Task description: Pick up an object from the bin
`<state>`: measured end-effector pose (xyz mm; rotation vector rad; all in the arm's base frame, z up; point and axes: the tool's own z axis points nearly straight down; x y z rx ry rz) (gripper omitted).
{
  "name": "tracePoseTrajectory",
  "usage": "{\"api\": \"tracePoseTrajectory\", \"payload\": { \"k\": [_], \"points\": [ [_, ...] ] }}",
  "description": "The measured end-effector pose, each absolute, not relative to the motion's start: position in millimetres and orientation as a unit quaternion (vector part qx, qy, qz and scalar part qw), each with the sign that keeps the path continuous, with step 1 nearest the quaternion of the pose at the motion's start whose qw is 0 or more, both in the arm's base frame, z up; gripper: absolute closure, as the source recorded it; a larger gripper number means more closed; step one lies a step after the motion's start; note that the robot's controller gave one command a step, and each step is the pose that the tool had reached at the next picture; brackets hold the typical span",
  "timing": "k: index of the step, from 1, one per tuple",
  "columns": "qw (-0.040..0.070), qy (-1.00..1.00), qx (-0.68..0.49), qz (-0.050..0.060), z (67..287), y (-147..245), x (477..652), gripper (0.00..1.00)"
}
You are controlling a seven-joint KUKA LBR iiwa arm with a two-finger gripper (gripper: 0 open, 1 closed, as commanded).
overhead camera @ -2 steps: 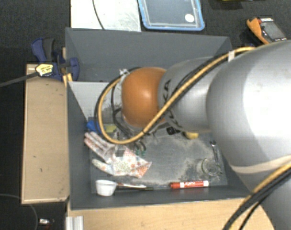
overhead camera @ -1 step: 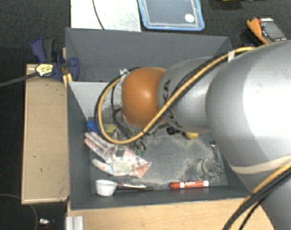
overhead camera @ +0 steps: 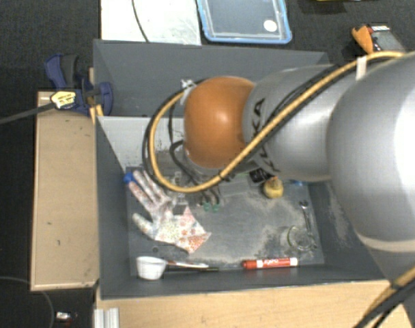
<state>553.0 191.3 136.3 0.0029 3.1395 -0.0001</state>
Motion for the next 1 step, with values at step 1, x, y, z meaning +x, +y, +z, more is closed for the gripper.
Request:
{"api": "tracePoseTrajectory", "payload": {
  "k": [1],
  "points": [
    [-0.001,1.000,-0.026,0.000,203.3,146.7,543.5,1.00]
  ]
}}
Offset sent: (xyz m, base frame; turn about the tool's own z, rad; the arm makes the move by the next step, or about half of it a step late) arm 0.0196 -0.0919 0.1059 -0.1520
